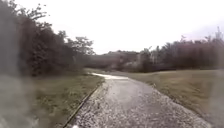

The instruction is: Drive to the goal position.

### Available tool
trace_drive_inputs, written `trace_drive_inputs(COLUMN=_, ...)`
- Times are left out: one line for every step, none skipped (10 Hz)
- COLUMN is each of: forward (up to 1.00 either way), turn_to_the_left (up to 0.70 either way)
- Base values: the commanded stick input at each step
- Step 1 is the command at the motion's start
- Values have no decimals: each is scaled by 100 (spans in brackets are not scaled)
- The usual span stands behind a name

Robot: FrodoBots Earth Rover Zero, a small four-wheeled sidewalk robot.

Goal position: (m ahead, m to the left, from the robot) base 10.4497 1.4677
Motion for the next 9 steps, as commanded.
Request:
trace_drive_inputs(forward=70, turn_to_the_left=0)
trace_drive_inputs(forward=70, turn_to_the_left=0)
trace_drive_inputs(forward=70, turn_to_the_left=0)
trace_drive_inputs(forward=70, turn_to_the_left=0)
trace_drive_inputs(forward=70, turn_to_the_left=0)
trace_drive_inputs(forward=70, turn_to_the_left=0)
trace_drive_inputs(forward=70, turn_to_the_left=0)
trace_drive_inputs(forward=70, turn_to_the_left=-1)
trace_drive_inputs(forward=70, turn_to_the_left=-5)
